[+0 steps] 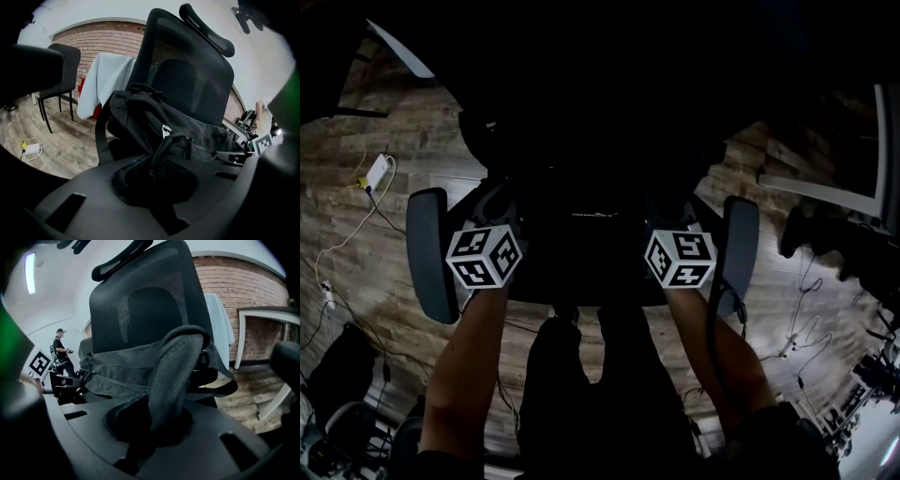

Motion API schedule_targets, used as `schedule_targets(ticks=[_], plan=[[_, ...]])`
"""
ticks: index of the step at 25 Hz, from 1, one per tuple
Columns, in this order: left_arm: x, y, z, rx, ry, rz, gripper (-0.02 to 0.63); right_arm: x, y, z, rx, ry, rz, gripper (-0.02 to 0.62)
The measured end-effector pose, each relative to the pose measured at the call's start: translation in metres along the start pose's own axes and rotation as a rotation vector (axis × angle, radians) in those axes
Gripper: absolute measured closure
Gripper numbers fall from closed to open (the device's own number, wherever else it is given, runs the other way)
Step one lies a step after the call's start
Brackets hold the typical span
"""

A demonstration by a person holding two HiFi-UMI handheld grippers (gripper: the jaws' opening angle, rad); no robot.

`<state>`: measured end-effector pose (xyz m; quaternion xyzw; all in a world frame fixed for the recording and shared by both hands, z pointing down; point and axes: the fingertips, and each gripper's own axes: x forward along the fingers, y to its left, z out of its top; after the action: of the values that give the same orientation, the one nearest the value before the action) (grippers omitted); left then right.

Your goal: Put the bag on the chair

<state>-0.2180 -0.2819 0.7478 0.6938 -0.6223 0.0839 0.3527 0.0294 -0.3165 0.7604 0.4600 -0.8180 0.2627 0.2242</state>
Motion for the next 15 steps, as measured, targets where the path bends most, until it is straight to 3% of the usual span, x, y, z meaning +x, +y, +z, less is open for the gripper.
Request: schedule_targets(ticks=[15], plan=[[0.021, 0.013, -0.013, 0.005, 0.003, 0.007, 0.578, 0.022, -0.008, -0.018, 0.018, 0.022, -0.012, 0.56]])
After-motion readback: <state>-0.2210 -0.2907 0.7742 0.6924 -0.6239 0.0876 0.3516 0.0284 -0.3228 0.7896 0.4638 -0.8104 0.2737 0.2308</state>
